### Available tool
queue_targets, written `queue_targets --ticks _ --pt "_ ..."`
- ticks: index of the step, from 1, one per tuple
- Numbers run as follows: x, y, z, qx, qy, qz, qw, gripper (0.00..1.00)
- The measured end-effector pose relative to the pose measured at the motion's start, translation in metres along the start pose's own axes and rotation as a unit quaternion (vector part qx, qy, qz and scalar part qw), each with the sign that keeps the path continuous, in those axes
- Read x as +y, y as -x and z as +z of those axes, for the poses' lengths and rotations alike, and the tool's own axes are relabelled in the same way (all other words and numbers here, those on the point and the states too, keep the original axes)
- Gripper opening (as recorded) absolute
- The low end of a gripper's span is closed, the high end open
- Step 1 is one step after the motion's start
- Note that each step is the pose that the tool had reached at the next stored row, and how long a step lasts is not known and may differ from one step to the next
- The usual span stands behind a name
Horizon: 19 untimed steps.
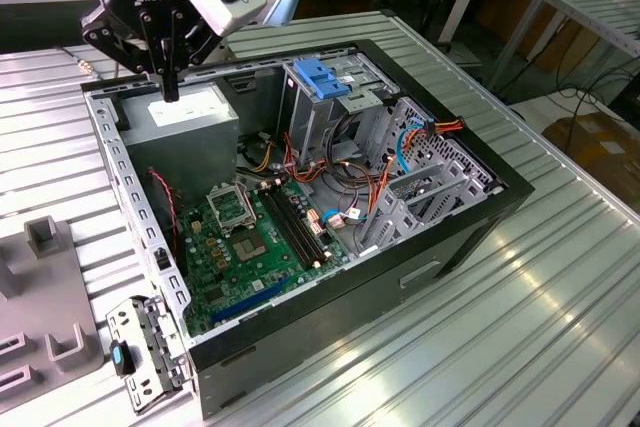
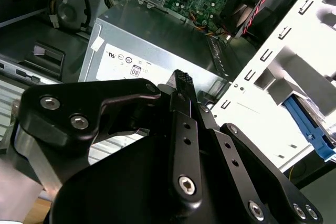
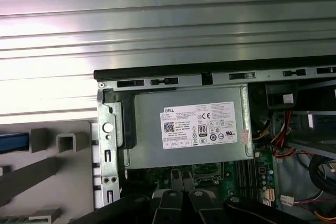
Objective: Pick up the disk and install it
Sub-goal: 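Reach for the disk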
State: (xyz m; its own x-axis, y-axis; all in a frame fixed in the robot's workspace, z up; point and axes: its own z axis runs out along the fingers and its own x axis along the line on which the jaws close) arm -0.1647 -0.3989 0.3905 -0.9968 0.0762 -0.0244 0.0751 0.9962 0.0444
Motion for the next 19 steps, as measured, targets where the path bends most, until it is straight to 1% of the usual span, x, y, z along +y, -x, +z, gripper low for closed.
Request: queue_targets --ticks 19 --pt "-0.0008 -0.0103 0.0004 0.0000 0.0000 0.000 1.00000 0.11"
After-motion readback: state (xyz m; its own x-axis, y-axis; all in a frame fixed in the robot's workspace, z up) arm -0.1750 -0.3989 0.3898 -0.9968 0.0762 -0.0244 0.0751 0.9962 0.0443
